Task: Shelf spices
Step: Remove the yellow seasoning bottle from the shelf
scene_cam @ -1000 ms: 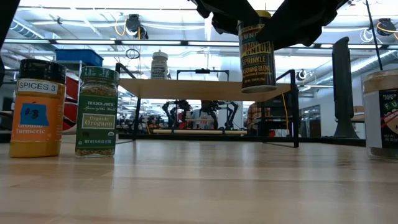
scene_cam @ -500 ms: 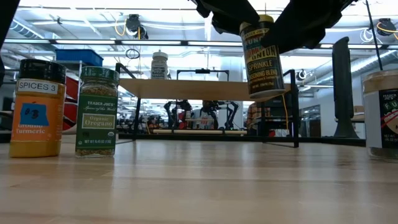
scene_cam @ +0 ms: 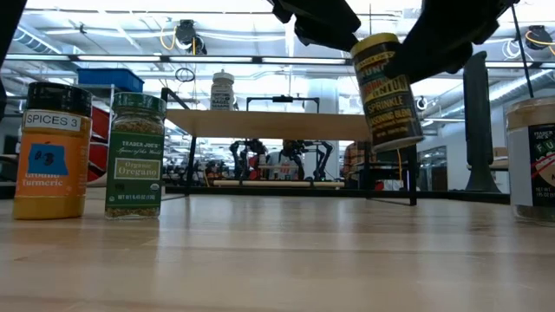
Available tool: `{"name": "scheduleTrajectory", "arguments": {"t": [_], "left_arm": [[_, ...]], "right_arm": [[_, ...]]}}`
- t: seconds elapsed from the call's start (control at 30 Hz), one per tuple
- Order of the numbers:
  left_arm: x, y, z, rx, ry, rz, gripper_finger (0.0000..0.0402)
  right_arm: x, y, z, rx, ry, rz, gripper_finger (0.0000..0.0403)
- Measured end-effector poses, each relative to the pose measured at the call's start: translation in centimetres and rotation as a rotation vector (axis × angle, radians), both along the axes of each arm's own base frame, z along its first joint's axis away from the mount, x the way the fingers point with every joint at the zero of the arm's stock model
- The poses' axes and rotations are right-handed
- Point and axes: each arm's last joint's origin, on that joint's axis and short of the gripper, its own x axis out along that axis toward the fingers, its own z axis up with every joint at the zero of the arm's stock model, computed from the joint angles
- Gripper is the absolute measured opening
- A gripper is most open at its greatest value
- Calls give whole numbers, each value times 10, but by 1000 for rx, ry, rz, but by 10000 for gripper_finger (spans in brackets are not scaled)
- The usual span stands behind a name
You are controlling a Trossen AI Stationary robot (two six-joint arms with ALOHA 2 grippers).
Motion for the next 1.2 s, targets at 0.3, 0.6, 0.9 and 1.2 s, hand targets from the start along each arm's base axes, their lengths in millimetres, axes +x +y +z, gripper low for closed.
{"name": "scheduleTrajectory", "arguments": {"t": [0.3,0.6,0.9,1.2], "left_arm": [[-18,-1,23,37,-11,33,273],[-46,-9,54,80,-53,56,273],[-54,-16,63,81,-79,59,272],[-53,-16,51,74,-53,69,272]], "right_arm": [[-16,14,-5,34,54,-11,193],[-31,23,-8,-5,61,-65,192],[-37,23,-11,-18,74,-118,192],[-35,23,-11,-23,38,-151,193]]}}
